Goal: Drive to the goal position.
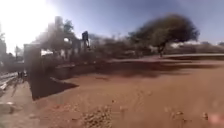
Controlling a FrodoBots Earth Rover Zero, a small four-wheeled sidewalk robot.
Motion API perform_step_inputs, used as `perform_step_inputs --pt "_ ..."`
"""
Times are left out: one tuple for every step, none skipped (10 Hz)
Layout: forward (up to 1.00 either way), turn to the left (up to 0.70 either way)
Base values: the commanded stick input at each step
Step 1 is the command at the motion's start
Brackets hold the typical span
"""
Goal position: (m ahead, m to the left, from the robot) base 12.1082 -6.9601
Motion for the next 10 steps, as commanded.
perform_step_inputs --pt "1.00 -0.27" --pt "1.00 -0.27" --pt "1.00 -0.27" --pt "1.00 -0.27" --pt "1.00 -0.27" --pt "1.00 -0.27" --pt "1.00 -0.27" --pt "1.00 -0.27" --pt "1.00 -0.27" --pt "1.00 -0.27"
